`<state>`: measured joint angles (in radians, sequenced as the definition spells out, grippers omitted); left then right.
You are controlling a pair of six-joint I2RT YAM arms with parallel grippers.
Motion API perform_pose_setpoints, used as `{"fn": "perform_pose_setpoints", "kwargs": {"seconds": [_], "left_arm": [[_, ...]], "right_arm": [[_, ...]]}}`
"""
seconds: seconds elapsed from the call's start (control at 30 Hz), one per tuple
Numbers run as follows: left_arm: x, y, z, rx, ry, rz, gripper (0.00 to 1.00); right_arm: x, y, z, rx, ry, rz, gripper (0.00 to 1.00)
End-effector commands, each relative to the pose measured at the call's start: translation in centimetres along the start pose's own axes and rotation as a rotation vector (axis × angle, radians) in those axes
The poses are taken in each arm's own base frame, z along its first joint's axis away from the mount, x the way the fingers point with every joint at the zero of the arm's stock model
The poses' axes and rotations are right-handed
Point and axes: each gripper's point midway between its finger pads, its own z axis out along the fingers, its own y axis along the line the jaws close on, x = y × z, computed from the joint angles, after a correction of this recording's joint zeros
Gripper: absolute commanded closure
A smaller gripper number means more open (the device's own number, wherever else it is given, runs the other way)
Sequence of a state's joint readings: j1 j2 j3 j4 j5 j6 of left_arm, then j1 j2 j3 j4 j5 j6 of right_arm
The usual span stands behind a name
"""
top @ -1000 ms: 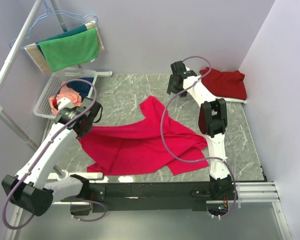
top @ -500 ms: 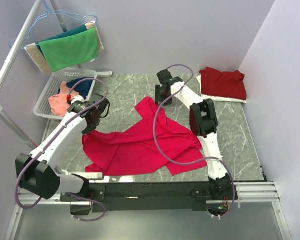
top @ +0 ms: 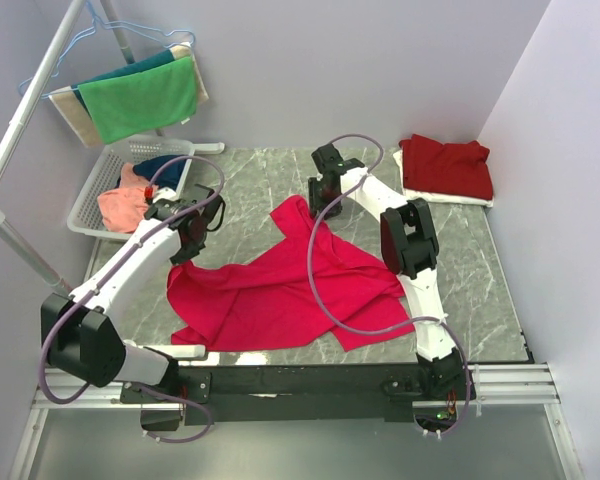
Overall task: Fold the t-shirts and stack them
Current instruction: Flatten the tshirt out
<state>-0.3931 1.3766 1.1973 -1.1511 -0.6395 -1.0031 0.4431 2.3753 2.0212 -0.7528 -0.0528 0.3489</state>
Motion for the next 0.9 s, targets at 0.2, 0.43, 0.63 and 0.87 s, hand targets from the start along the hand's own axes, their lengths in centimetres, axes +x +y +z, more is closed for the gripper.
{"fn": "perform_pose_setpoints", "kwargs": {"seconds": [0.2,0.43,0.63,0.87], "left_arm": [[-0.4,-1.2,0.3,0.028,0.001,0.032,0.99],[-0.6,-1.9,0.4,0.038,-0.001,0.056,0.99],[-1.6,-2.6,0.4,0.046,-0.027,0.073,0.99],[-2.7,-4.3,1.0,0.056,-0.055,0.109,0.99]], "right_arm": [[2.2,3.5,-3.0,-0.100,0.076,-0.092,0.68],[3.2,1.5,-3.3,0.011,0.088,-0.055,1.00],[1.5,-3.8,-7.7,0.243,-0.048,0.078,1.00],[0.9,-11.0,-13.1,0.344,-0.170,0.282,1.00]]}}
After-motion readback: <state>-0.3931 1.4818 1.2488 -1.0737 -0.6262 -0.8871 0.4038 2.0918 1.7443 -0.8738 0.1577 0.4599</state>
